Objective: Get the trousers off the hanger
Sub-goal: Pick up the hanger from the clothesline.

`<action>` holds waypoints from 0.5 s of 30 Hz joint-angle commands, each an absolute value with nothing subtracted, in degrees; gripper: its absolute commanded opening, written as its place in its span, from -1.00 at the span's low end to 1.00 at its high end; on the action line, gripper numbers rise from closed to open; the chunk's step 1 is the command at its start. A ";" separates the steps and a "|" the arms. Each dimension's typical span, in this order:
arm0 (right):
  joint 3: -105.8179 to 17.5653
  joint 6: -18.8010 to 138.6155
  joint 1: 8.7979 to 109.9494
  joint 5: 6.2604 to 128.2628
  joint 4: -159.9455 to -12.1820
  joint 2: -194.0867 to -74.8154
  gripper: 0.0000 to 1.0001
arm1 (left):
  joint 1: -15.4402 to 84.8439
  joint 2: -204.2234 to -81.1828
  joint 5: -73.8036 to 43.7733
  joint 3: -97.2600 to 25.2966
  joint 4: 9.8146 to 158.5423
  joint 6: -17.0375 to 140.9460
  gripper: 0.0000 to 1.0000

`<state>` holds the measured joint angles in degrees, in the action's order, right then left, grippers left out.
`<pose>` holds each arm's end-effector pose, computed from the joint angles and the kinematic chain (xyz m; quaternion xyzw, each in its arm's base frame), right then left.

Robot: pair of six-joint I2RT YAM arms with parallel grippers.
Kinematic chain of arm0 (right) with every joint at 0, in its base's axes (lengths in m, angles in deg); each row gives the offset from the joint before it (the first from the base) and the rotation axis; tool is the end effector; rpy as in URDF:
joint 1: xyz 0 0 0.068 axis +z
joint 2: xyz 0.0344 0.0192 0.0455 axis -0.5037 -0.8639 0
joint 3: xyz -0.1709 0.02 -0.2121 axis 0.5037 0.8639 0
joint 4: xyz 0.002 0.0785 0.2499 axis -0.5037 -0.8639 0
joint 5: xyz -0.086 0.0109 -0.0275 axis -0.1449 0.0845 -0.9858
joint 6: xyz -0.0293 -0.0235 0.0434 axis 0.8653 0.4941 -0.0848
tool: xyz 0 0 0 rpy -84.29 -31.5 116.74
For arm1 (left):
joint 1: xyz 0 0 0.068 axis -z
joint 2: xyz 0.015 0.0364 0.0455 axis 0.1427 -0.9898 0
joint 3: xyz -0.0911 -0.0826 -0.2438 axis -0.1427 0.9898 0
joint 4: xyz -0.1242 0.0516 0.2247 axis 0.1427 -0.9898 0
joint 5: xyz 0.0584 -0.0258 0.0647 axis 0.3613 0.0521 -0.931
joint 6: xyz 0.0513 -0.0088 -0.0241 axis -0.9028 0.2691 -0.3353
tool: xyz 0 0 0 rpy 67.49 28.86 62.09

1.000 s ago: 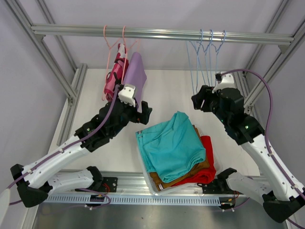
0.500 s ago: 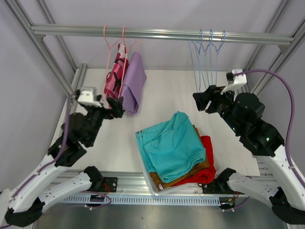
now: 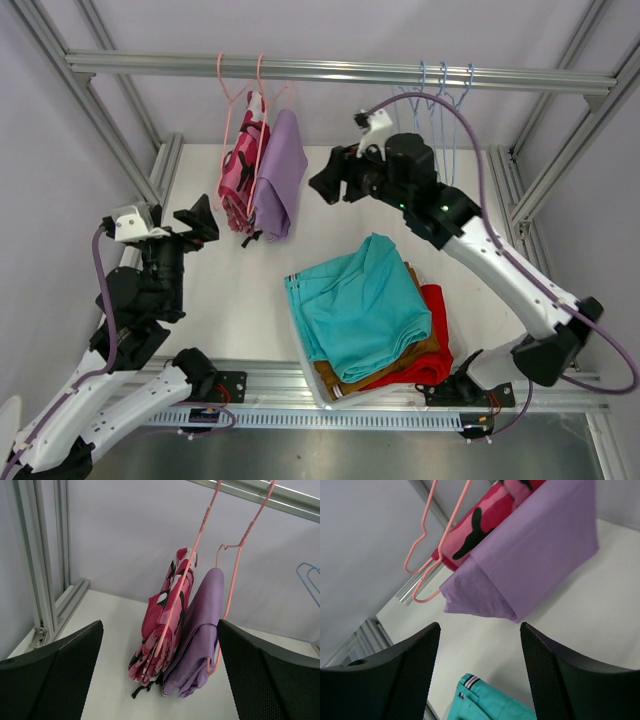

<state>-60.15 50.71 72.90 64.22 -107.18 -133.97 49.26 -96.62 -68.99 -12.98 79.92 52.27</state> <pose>0.2323 0.2185 0.4590 -0.2021 0.7425 0.3394 0.5410 0.0928 -0.0422 0.4137 -0.1133 0.6173 -0.0592 0.7763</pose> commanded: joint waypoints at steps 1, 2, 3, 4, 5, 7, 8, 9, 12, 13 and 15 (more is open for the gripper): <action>-64.38 49.24 73.75 73.68 -99.89 -138.09 0.40 | 48.63 -95.77 -71.18 -12.24 84.71 48.79 0.99; -64.82 48.88 73.75 74.64 -98.93 -139.05 0.41 | 48.63 -95.86 -71.26 -12.24 84.89 48.53 0.99; -64.99 48.53 73.84 76.65 -96.91 -140.72 0.41 | 48.63 -95.95 -71.26 -11.98 85.15 48.35 0.99; -65.08 47.92 73.93 77.54 -96.02 -141.52 0.43 | 48.63 -96.04 -71.26 -11.89 85.24 48.35 0.99; -65.26 47.39 74.02 78.33 -94.19 -142.22 0.43 | 48.63 -96.04 -71.18 -11.98 85.24 48.27 0.99; -65.35 45.99 74.19 80.97 -92.16 -144.15 0.45 | 48.54 -96.21 -71.09 -11.89 85.41 47.83 0.99; -65.43 45.72 74.45 82.37 -90.23 -145.47 0.49 | 48.46 -96.04 -71.26 -11.45 86.28 47.22 0.99; -65.52 45.46 74.54 82.82 -89.34 -145.48 0.49 | 48.28 -95.95 -71.18 -11.10 86.64 47.12 0.99; -65.87 44.49 74.89 83.96 -86.19 -148.11 0.51 | 48.19 -96.12 -71.00 -11.01 86.65 47.21 0.99; -66.31 44.31 75.07 83.97 -86.08 -149.77 0.52 | 48.19 -96.47 -71.09 -11.10 86.56 47.12 0.99; -67.71 43.87 75.16 83.79 -84.24 -151.80 0.52 | 48.19 -96.48 -71.00 -11.18 86.38 47.47 0.99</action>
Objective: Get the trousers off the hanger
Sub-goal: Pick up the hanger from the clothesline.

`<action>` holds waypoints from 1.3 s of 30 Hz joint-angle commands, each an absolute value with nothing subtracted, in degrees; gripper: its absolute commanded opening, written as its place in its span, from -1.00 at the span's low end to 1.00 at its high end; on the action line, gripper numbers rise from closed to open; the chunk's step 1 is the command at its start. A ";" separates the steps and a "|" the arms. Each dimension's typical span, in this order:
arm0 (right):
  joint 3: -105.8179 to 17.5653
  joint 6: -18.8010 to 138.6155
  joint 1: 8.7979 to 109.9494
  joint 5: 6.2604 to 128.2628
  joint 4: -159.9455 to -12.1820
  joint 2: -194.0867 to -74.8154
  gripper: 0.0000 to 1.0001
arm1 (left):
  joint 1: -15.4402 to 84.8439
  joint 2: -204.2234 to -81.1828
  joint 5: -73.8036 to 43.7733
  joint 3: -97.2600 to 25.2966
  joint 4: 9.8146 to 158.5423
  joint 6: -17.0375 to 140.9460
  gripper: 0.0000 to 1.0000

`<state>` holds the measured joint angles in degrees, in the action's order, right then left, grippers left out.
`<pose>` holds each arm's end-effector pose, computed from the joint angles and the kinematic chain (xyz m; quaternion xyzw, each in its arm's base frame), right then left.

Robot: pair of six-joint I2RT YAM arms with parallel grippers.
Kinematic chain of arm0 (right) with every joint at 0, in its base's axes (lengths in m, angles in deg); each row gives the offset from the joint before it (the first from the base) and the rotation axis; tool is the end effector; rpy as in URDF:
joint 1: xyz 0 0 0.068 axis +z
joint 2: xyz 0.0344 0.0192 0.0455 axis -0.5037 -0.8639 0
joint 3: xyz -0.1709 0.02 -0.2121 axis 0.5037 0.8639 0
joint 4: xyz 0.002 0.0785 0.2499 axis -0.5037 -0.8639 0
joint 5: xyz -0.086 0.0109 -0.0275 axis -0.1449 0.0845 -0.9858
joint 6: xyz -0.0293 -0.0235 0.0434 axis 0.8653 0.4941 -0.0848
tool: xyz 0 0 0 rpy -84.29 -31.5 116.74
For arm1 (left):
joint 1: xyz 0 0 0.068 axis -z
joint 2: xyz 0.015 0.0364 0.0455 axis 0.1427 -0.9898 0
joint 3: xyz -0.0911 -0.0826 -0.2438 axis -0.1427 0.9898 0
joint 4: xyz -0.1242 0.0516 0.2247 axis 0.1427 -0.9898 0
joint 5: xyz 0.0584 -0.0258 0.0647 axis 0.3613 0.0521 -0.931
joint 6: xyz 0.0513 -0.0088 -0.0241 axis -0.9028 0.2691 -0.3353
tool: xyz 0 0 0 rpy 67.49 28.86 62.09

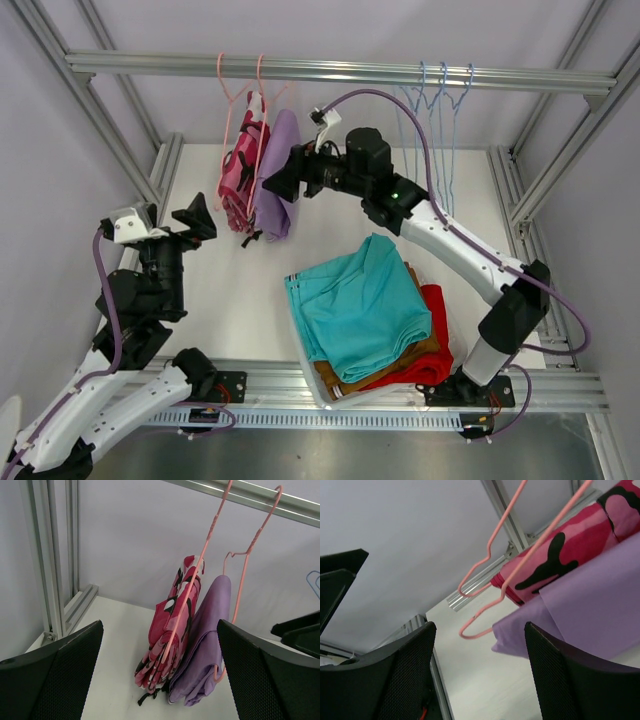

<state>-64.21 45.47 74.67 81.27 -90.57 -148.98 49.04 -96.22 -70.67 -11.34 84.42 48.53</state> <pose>0.2771 0.2926 0.4272 -0.2697 0.6839 0.4762 0.4825 0.0930 -0.0408 0.4127 -0.1195 0.6039 -0.0371 0.7872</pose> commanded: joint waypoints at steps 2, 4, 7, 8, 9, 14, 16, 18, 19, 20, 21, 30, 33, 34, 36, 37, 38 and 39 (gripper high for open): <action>-70.52 43.78 75.60 83.53 -84.24 -155.13 0.52 | 48.19 -96.22 -70.65 -11.10 86.29 47.65 0.99; -73.85 43.78 75.69 83.61 -84.24 -157.33 0.53 | 48.19 -96.04 -70.56 -11.01 86.29 47.47 0.99; -78.77 43.87 75.95 83.26 -84.59 -161.90 0.54 | 48.19 -95.51 -70.04 -10.48 86.99 47.12 0.99; -79.93 44.83 76.47 82.92 -84.50 -163.83 0.55 | 48.19 -95.51 -69.95 -10.57 86.74 47.30 0.99; -81.07 44.84 76.74 82.30 -84.85 -164.81 0.55 | 48.19 -95.34 -69.69 -10.66 86.56 47.47 0.99; -87.93 46.33 77.27 81.16 -87.32 -169.82 0.58 | 48.19 -95.33 -68.98 -10.48 86.47 47.65 0.99; -88.46 46.16 77.27 81.07 -86.61 -170.88 0.56 | 48.19 -95.33 -68.80 -10.40 86.64 47.48 0.99; -88.03 45.98 77.27 81.24 -84.17 -171.14 0.55 | 48.19 -95.33 -68.72 -10.05 87.08 46.95 0.99; -87.59 45.81 77.27 81.33 -83.45 -170.97 0.54 | 48.19 -95.33 -68.72 -9.78 87.43 46.60 0.99; -87.06 45.46 77.27 81.07 -81.79 -170.79 0.53 | 48.19 -95.33 -68.63 -9.69 87.87 46.42 0.99; -85.40 45.10 77.27 80.80 -80.73 -170.53 0.51 | 48.19 -95.42 -68.63 -9.60 87.88 46.25 0.99; -78.10 41.68 76.92 80.45 -71.32 -167.54 -0.23 | 48.19 -95.33 -68.10 -9.43 87.88 46.07 0.99; -75.72 40.71 76.74 80.36 -69.30 -166.40 -0.45 | 48.19 -95.33 -67.66 -9.17 87.70 46.07 0.99; -75.11 40.79 76.74 80.19 -68.95 -165.88 -0.54 | 48.19 -95.33 -67.57 -9.43 87.70 46.24 0.99; -73.70 40.97 76.74 79.49 -68.33 -164.82 -0.69 | 48.19 -95.60 -67.40 -9.43 87.61 46.24 0.99; -73.35 41.06 76.74 79.22 -68.33 -164.47 -0.85 | 48.19 -95.68 -67.22 -9.43 87.44 46.24 0.99; -73.08 41.14 76.74 78.96 -68.42 -164.12 -0.95 | 48.19 -95.69 -67.13 -9.43 87.52 46.33 0.99; -72.82 41.15 76.83 78.61 -68.59 -163.42 -1.00 | 48.19 -95.77 -66.87 -9.43 87.35 46.42 0.99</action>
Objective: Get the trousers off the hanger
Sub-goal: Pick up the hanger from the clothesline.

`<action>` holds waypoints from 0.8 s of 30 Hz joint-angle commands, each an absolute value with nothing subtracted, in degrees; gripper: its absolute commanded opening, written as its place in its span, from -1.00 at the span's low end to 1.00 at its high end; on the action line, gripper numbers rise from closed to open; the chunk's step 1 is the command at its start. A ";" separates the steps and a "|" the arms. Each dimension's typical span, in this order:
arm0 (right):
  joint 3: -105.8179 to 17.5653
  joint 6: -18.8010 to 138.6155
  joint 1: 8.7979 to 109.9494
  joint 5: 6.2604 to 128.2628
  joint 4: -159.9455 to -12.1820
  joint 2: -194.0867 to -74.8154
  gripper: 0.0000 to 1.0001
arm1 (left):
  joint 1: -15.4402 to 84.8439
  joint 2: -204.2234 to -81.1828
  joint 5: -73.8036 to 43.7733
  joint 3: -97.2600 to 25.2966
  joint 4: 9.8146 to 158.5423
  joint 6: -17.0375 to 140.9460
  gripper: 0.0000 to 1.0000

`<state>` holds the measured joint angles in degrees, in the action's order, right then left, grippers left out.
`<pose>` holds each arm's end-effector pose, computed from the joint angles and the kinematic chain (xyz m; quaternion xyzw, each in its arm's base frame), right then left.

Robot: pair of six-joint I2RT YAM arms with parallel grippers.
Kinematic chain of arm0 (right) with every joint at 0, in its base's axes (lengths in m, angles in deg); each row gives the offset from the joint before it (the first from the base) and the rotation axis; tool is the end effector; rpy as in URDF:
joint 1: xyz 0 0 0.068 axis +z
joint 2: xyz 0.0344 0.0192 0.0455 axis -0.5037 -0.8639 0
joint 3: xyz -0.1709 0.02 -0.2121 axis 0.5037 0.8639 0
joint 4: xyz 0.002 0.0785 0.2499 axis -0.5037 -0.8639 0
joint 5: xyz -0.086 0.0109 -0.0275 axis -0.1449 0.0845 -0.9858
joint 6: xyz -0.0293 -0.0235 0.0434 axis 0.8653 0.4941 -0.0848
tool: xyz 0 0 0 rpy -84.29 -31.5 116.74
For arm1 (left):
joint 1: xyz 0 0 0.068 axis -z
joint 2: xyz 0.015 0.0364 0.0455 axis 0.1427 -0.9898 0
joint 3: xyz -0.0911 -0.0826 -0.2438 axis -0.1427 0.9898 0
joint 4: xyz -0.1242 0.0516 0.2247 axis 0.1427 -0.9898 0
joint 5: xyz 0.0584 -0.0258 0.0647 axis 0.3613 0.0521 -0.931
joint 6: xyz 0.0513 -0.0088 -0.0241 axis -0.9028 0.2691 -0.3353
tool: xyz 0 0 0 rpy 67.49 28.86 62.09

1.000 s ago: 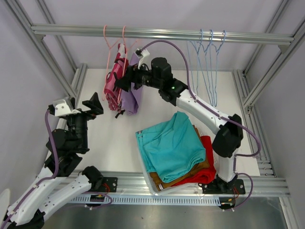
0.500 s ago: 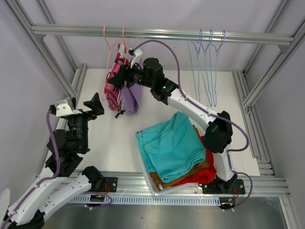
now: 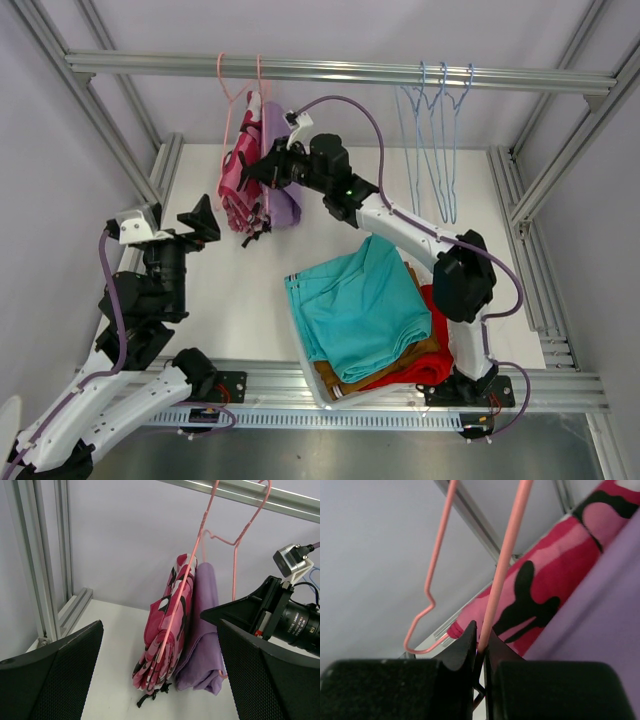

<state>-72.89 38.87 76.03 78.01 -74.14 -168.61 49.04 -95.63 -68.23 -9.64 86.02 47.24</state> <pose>0.3379 0.3658 0.3662 -0.2204 0.6689 0.5102 0.4937 0.0938 -0.0431 0.4074 -0.0981 0.6009 -0.0429 0.7922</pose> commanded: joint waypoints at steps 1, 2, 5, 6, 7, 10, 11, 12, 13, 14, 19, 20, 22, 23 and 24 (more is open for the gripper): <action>-72.56 41.23 76.74 78.17 -68.68 -162.97 -1.00 | 48.19 -95.86 -66.70 -9.51 87.26 46.33 0.99; -72.12 41.23 76.83 77.03 -68.51 -162.36 -1.00 | 48.19 -95.95 -66.69 -9.60 87.17 46.42 0.99; -71.24 41.76 77.00 76.06 -68.76 -160.34 -1.00 | 48.19 -96.04 -66.34 -9.52 87.08 46.42 0.99; -71.32 42.20 77.00 76.14 -69.03 -159.99 -1.00 | 48.19 -96.04 -66.26 -9.60 87.00 46.42 0.99; -71.93 42.46 77.09 75.71 -69.55 -159.63 -1.00 | 48.19 -96.12 -66.08 -9.60 87.00 46.42 0.99; -72.99 43.25 77.00 74.83 -70.88 -158.40 -1.00 | 48.19 -96.39 -65.82 -9.69 86.73 46.51 0.99; -73.26 43.43 77.09 74.65 -71.05 -157.79 -1.00 | 48.19 -96.39 -65.73 -9.87 86.65 46.51 0.99; -73.61 43.60 77.01 74.21 -71.49 -157.52 -1.00 | 48.19 -96.39 -65.73 -9.78 86.56 46.51 0.99; -74.04 43.69 77.09 73.43 -71.75 -157.26 -1.00 | 48.19 -96.39 -65.64 -9.78 86.56 46.51 0.99; -74.14 43.78 77.01 73.16 -71.84 -156.65 -1.00 | 48.19 -96.39 -65.55 -9.69 86.47 46.59 0.99; -73.87 44.05 77.00 70.35 -71.93 -154.62 -1.00 | 48.19 -96.74 -65.03 -10.04 86.03 46.86 0.99; -73.52 43.96 77.09 69.91 -71.59 -154.27 -1.00 | 48.19 -96.74 -64.94 -10.13 85.86 46.95 0.99; -72.30 43.96 77.53 67.37 -70.62 -152.61 -1.00 | 48.19 -96.74 -64.76 -10.22 85.68 46.95 0.99; -70.72 44.13 77.71 65.96 -70.27 -151.82 -1.00 | 48.19 -96.74 -64.76 -10.22 85.68 47.03 0.99; -69.84 43.96 77.97 64.82 -69.57 -151.11 -1.00 | 48.19 -96.74 -64.76 -10.13 85.68 47.03 0.99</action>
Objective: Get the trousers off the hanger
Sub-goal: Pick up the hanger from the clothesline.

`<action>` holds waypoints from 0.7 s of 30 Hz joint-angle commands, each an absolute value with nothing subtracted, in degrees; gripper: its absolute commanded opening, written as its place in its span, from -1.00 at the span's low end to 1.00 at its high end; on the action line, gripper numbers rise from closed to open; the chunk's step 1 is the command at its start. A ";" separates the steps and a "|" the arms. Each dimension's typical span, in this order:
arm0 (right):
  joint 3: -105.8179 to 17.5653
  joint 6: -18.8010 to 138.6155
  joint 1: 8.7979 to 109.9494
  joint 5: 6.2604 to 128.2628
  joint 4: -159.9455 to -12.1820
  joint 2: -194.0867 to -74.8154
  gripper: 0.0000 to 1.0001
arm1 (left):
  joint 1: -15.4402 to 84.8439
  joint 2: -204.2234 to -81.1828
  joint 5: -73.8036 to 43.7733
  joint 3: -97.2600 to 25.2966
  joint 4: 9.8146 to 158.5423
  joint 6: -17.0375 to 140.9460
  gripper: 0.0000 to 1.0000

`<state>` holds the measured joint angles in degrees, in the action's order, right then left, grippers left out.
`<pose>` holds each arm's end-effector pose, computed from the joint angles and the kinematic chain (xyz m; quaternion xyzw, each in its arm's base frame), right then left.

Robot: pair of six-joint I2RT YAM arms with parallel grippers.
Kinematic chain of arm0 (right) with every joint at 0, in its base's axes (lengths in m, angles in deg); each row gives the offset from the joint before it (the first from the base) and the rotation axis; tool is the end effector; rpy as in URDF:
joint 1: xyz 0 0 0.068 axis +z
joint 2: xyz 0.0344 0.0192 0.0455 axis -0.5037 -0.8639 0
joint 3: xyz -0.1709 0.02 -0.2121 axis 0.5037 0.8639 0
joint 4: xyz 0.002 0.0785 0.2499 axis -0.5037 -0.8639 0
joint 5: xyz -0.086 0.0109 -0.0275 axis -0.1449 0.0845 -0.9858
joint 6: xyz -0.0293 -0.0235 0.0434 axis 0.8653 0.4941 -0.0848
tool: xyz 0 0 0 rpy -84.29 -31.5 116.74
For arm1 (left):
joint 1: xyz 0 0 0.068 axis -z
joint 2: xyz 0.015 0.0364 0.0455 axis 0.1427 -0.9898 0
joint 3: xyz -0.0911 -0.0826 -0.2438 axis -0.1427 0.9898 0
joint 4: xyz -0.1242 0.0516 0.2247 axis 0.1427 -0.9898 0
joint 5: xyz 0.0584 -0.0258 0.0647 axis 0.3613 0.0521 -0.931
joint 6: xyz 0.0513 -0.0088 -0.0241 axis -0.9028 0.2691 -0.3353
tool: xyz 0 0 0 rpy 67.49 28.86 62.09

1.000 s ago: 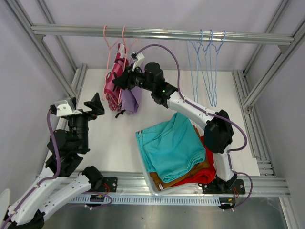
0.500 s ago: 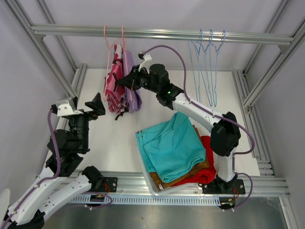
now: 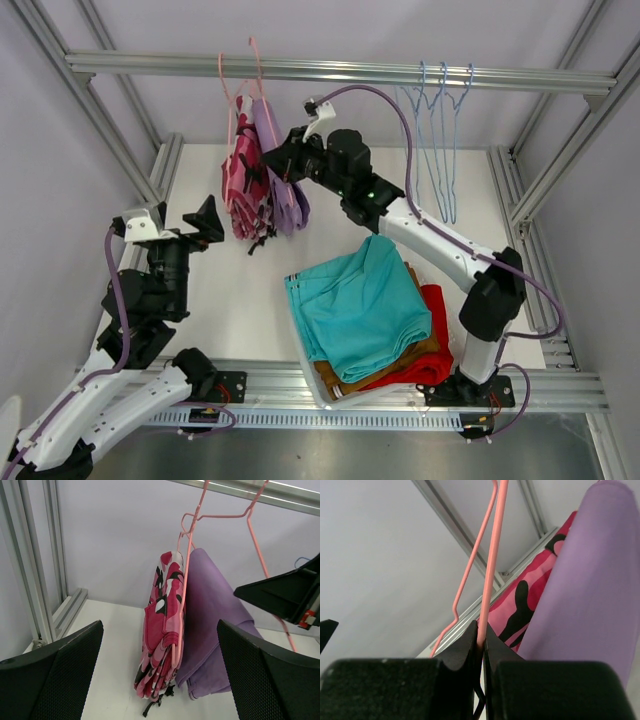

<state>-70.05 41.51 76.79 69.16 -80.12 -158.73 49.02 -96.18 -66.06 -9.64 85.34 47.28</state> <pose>0.3067 0.3336 0.4150 -0.1872 0.6721 0.4655 0.5446 0.0963 -0.0466 0.4058 -0.0783 0.6059 -0.0495 0.7901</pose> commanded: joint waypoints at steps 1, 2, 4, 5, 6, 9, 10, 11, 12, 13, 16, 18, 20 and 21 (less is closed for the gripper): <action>-68.96 43.87 78.23 62.89 -68.26 -149.45 -1.00 | 48.19 -96.74 -64.76 -10.22 85.77 47.03 0.99; -68.26 43.87 78.41 61.92 -67.89 -148.83 -1.00 | 48.19 -96.74 -64.67 -10.13 85.59 47.12 0.99; -67.02 44.13 79.11 59.46 -68.06 -147.16 -1.00 | 48.28 -97.00 -64.23 -10.40 85.24 47.30 0.99; -66.93 44.39 79.37 57.18 -68.59 -146.63 -1.00 | 48.28 -97.09 -64.15 -10.48 85.15 47.47 0.99; -66.93 45.18 79.73 56.03 -69.20 -146.19 -1.00 | 48.28 -97.09 -64.15 -10.66 85.06 47.65 0.98; -65.62 46.68 81.05 52.07 -70.17 -144.08 -1.00 | 48.37 -97.18 -63.79 -10.57 84.80 47.74 0.99; -64.83 46.86 81.22 50.41 -70.87 -143.46 -1.00 | 48.63 -97.27 -63.53 -10.57 84.63 47.82 0.99; -64.56 46.77 81.48 49.09 -71.49 -142.41 -1.00 | 48.81 -97.44 -63.36 -10.66 84.45 47.83 0.99; -64.03 46.77 81.49 48.20 -71.93 -141.88 -1.00 | 49.07 -97.97 -62.92 -10.66 84.19 47.74 0.99; -63.42 46.77 81.66 45.85 -72.46 -141.18 -1.00 | 49.94 -98.14 -62.57 -10.75 84.01 47.74 0.99; -60.78 47.21 82.54 41.18 -73.51 -138.28 -1.00 | 52.05 -99.03 -59.59 -9.87 84.53 46.60 0.99; -58.50 46.86 82.89 38.80 -74.04 -135.92 -1.00 | 53.37 -99.46 -57.73 -9.60 85.06 46.25 0.99; -56.31 46.51 83.24 35.37 -73.60 -134.33 -1.00 | 55.57 -99.81 -57.20 -9.08 85.41 45.54 0.99; -54.29 46.25 83.51 34.49 -73.43 -133.10 -1.00 | 56.27 -99.99 -56.59 -9.08 85.59 45.45 0.99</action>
<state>-55.73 45.60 82.82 42.17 -81.39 -139.15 54.09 -99.44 -59.99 -9.55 84.29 46.91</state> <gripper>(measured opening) 0.064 0.994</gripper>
